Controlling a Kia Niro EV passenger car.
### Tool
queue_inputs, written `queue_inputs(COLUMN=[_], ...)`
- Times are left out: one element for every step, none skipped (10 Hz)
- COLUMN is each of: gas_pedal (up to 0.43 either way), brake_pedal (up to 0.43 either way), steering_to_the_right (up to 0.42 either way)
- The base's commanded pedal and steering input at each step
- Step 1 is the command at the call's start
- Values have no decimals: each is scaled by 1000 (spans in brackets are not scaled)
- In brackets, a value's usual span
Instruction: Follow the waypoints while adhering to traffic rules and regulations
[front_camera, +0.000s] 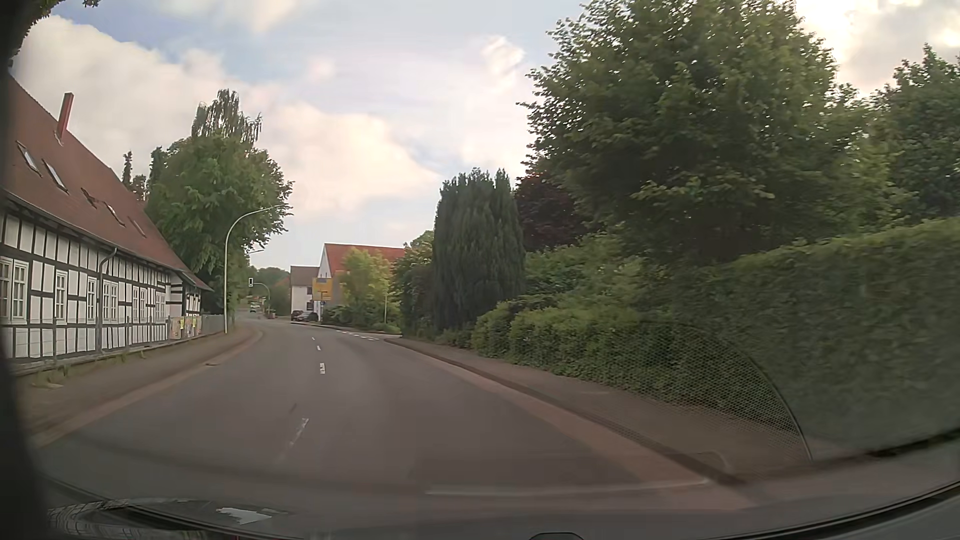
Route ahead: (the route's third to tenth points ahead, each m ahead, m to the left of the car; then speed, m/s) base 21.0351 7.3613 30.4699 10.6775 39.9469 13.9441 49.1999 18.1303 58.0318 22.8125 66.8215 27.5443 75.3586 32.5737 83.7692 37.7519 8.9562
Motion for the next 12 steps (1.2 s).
queue_inputs(gas_pedal=[240, 240, 240, 240, 240, 240, 248, 248, 248, 248, 248, 248], brake_pedal=[0, 0, 0, 0, 0, 0, 0, 0, 0, 0, 0, 0], steering_to_the_right=[-129, -121, -114, -110, -109, -104, -96, -91, -84, -76, -69, -63])
